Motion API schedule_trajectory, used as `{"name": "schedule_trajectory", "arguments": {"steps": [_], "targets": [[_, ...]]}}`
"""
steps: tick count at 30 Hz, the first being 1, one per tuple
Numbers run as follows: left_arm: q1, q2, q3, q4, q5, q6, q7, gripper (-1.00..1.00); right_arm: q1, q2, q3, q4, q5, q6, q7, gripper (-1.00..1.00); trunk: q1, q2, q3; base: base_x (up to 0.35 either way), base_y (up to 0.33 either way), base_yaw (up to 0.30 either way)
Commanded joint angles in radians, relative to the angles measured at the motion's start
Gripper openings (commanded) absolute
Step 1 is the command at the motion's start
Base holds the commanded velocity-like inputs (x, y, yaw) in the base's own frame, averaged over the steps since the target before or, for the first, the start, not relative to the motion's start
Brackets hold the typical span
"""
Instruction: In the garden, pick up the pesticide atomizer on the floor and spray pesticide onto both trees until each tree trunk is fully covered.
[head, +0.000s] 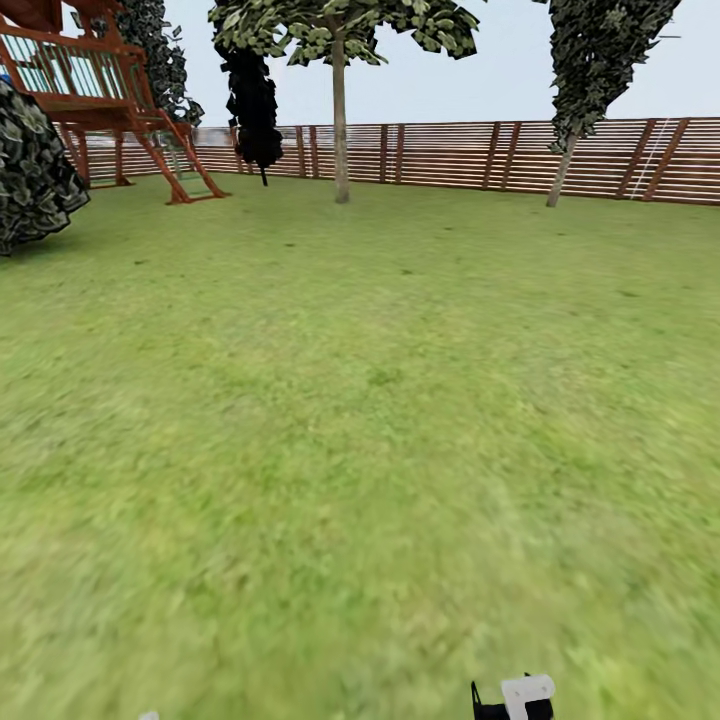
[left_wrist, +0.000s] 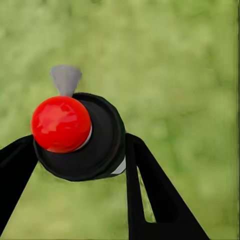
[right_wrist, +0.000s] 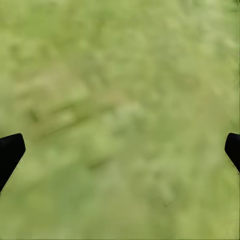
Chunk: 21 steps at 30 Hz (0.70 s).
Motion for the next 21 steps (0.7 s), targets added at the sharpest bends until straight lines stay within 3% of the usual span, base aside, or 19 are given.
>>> {"name": "schedule_trajectory", "arguments": {"steps": [1,21], "targets": [[0.000,0.000,0.000,0.000,0.000,0.000,0.000,-1.00,0.000,0.000,0.000,0.000,0.000,0.000,0.000,1.00,0.000,0.000,0.000,0.339,0.000,0.000],[0.000,0.000,0.000,0.000,0.000,0.000,0.000,-1.00,0.000,0.000,0.000,0.000,0.000,0.000,0.000,1.00,0.000,0.000,0.000,0.339,0.000,0.000]]}}
